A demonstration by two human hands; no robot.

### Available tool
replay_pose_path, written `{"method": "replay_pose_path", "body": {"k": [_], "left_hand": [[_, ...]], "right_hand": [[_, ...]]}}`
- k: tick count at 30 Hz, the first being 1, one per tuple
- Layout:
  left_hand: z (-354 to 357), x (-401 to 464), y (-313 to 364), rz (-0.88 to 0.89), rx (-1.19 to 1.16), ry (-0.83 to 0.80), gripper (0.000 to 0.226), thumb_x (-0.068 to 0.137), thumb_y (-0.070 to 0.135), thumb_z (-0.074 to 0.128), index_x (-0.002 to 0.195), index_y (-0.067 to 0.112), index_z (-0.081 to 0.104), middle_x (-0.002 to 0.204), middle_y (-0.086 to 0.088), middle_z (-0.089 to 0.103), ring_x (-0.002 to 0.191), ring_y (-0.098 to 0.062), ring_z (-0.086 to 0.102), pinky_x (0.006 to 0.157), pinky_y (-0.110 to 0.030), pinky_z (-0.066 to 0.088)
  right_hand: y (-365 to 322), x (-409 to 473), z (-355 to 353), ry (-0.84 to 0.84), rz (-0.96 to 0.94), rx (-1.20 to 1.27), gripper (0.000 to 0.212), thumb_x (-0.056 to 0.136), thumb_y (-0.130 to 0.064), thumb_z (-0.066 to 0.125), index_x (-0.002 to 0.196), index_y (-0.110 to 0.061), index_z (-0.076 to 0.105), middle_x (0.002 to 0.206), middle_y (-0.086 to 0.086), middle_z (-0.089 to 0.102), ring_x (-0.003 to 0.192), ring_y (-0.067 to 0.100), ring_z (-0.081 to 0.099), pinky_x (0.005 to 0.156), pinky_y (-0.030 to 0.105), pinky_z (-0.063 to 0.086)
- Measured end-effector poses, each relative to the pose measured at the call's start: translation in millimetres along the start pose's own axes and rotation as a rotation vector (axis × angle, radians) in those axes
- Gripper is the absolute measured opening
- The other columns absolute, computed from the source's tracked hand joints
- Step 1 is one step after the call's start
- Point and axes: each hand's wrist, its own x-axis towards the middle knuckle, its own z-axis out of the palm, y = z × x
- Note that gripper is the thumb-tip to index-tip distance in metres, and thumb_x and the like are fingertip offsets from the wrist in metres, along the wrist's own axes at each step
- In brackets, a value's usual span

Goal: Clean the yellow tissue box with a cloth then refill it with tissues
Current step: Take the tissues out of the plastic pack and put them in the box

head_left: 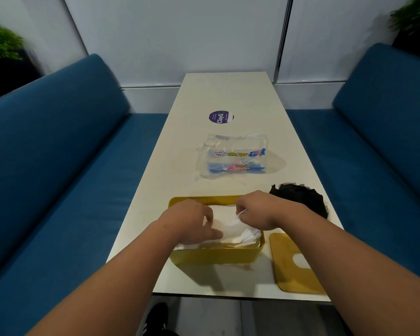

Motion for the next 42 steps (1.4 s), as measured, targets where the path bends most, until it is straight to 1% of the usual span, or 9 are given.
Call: {"method": "replay_pose_path", "body": {"k": [3, 6, 11, 14, 20, 27, 32, 36, 42], "left_hand": [[0.9, -2.8, -0.8, 0.054, -0.017, -0.005, 0.041, 0.07, 0.064, 0.061, 0.104, 0.04, 0.065, 0.101, 0.011, 0.058, 0.092, -0.013, 0.052, 0.078, -0.032, 0.052], [0.7, -1.6, -3.8, 0.083, -0.036, 0.013, 0.026, 0.086, 0.044, 0.057, 0.105, 0.03, 0.068, 0.105, 0.007, 0.064, 0.091, -0.014, 0.055, 0.08, -0.033, 0.053], [3.8, 9.4, -9.1, 0.008, -0.074, 0.055, 0.023, 0.098, 0.032, 0.047, 0.105, 0.023, 0.067, 0.098, 0.002, 0.065, 0.086, -0.016, 0.056, 0.078, -0.03, 0.05], [7.8, 13.9, -13.0, -0.034, -0.094, 0.081, 0.019, 0.095, 0.037, 0.053, 0.101, 0.024, 0.066, 0.092, 0.004, 0.063, 0.081, -0.014, 0.054, 0.073, -0.028, 0.049], [5.5, 15.5, -20.1, -0.04, -0.127, 0.057, 0.01, 0.09, 0.026, 0.062, 0.099, 0.025, 0.066, 0.092, 0.004, 0.065, 0.079, -0.012, 0.056, 0.075, -0.027, 0.052], [3.8, 15.2, -16.9, -0.017, -0.06, 0.057, 0.014, 0.091, 0.019, 0.055, 0.098, 0.02, 0.067, 0.091, 0.0, 0.066, 0.081, -0.017, 0.059, 0.08, -0.033, 0.056], [-9.2, 15.7, -10.3, 0.001, -0.033, 0.044, 0.013, 0.092, 0.023, 0.058, 0.102, 0.023, 0.065, 0.093, 0.002, 0.063, 0.082, -0.016, 0.057, 0.082, -0.032, 0.055], [-23.0, 17.2, 6.3, 0.048, -0.02, 0.078, 0.015, 0.088, 0.026, 0.062, 0.104, 0.023, 0.063, 0.097, 0.003, 0.061, 0.084, -0.016, 0.055, 0.077, -0.031, 0.052], [-23.2, 19.2, 42.2, 0.076, 0.05, 0.04, 0.023, 0.084, 0.032, 0.067, 0.105, 0.025, 0.06, 0.1, 0.005, 0.059, 0.085, -0.014, 0.052, 0.069, -0.027, 0.045]], "right_hand": [[-1.3, 1.9, 1.1, 0.022, 0.027, -0.019, 0.02, 0.094, -0.021, 0.04, 0.104, -0.01, 0.056, 0.106, 0.007, 0.058, 0.091, 0.022, 0.052, 0.074, 0.032, 0.044], [-1.4, 3.4, 2.5, 0.037, 0.053, -0.014, 0.012, 0.095, -0.022, 0.04, 0.096, -0.014, 0.049, 0.103, 0.008, 0.055, 0.085, 0.02, 0.049, 0.068, 0.031, 0.04], [-7.6, 10.7, 7.4, 0.042, 0.065, -0.089, 0.027, 0.1, -0.035, 0.042, 0.101, -0.013, 0.058, 0.1, 0.008, 0.057, 0.084, 0.019, 0.047, 0.07, 0.031, 0.039], [-13.6, 23.0, 14.7, 0.096, 0.137, -0.128, 0.022, 0.1, -0.021, 0.043, 0.11, -0.01, 0.058, 0.103, 0.009, 0.058, 0.081, 0.02, 0.05, 0.067, 0.029, 0.039], [-19.2, 38.3, 23.0, 0.094, 0.258, -0.112, 0.022, 0.087, -0.002, 0.053, 0.108, -0.009, 0.059, 0.075, 0.001, 0.039, 0.078, 0.021, 0.05, 0.067, 0.03, 0.042], [-19.1, 42.1, 26.2, 0.165, 0.25, -0.093, 0.023, 0.09, -0.007, 0.054, 0.111, -0.014, 0.06, 0.088, 0.002, 0.048, 0.079, 0.021, 0.052, 0.066, 0.03, 0.044], [-3.4, 24.7, 4.4, 0.418, 0.074, 0.12, 0.024, 0.098, -0.026, 0.046, 0.103, -0.016, 0.067, 0.094, 0.005, 0.064, 0.088, 0.025, 0.058, 0.07, 0.031, 0.043], [18.5, 4.0, -13.8, 0.628, 0.077, 0.234, 0.027, 0.097, -0.032, 0.048, 0.095, -0.014, 0.068, 0.091, 0.004, 0.067, 0.086, 0.024, 0.058, 0.073, 0.035, 0.048], [48.8, -29.1, -12.3, 0.58, 0.138, 0.238, 0.029, 0.093, -0.043, 0.053, 0.106, -0.021, 0.066, 0.103, -0.003, 0.067, 0.093, 0.016, 0.058, 0.08, 0.033, 0.049]]}}
